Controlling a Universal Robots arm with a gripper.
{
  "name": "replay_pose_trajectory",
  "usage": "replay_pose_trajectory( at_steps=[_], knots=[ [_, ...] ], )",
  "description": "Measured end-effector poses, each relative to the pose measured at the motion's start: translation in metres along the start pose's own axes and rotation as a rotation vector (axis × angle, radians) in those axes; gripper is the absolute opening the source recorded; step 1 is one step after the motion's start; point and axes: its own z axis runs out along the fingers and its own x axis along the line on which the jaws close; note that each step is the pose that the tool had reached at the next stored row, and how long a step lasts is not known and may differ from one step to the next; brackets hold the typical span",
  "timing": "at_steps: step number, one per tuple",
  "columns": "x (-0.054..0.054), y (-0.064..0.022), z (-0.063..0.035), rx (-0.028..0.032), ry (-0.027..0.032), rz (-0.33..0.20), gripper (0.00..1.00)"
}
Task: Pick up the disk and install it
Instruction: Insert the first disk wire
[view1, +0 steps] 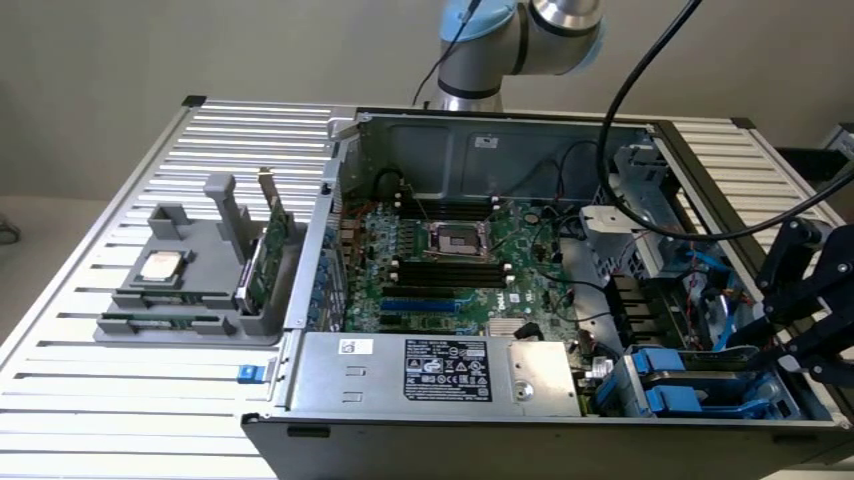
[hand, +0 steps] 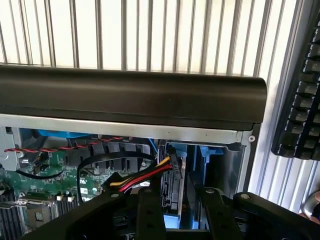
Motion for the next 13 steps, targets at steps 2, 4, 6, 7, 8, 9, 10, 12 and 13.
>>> replay_pose_trajectory(
  at_steps=[2, 4, 6, 7, 8, 9, 10, 12, 13],
  knots=[
    [-0.0001, 0.0005, -0.0001, 0.0012, 0.0023, -0.001, 0.22],
    [-0.0003, 0.0009, -0.0002, 0.0028, 0.0042, -0.003, 0.17],
    [-0.0003, 0.0011, -0.0002, 0.0055, 0.0058, -0.003, 0.17],
    [-0.0003, 0.0011, -0.0002, 0.0078, 0.0064, -0.003, 0.17],
    [-0.0003, 0.0012, -0.0002, 0.0124, 0.0068, -0.003, 0.17],
    [-0.0003, 0.0012, -0.0003, 0.0189, 0.0073, -0.003, 0.17],
    [-0.0003, 0.0011, -0.0003, 0.0272, 0.0077, -0.002, 0.17],
    [-0.0003, 0.0010, -0.0005, 0.0481, 0.0086, 0.000, 0.17],
    [-0.0003, 0.0010, -0.0005, 0.0611, 0.0093, 0.001, 0.17]
  ],
)
